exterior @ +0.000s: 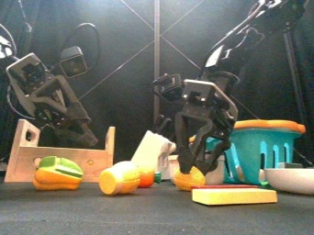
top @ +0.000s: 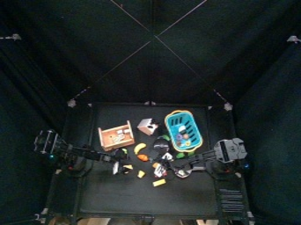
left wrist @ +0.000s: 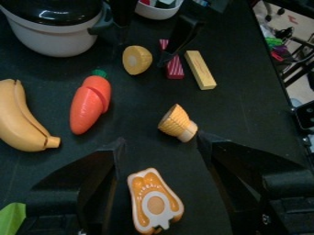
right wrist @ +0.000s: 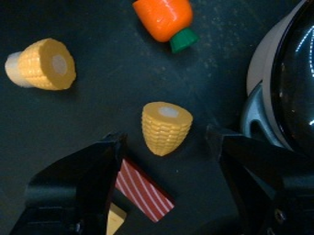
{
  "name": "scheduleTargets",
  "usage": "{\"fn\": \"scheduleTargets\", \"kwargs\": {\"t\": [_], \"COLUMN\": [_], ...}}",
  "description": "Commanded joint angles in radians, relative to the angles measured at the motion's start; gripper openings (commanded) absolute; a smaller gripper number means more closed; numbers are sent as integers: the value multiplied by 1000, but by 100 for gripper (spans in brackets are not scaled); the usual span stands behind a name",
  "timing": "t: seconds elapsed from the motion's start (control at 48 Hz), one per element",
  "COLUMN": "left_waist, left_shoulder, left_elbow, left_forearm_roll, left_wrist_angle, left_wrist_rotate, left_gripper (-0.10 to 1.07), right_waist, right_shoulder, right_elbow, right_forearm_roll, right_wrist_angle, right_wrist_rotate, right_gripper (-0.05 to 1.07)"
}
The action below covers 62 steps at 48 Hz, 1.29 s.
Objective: Grab corn top
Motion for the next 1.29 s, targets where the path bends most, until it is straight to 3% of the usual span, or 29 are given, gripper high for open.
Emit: {"fn": "scheduleTargets", "kwargs": {"t": [0.0, 0.417, 0.854, 1.271], "left_waist": [0, 0, 2, -5], "left_shoulder": [-2, -2, -2, -2], "left_elbow": [-8, -8, -6, -8], "left_forearm_roll": [-2, -2, -2, -17], "left_wrist_angle": [-3, -3, -3, -3], "left_wrist_rotate": [0, 0, 3, 0], "left_gripper": [96, 96, 96, 96], "right_waist": [-2, 0, 2, 32], "right_shoulder": [-9, 25, 25, -38], "right_elbow": [-15, -25, -41, -32], "right_forearm_roll": [-34, -83, -87, -124], "right_wrist_angle": [-3, -3, 2, 2], "right_wrist_rotate": [40, 106, 106, 106], "right_gripper": [100, 96, 69, 67]}}
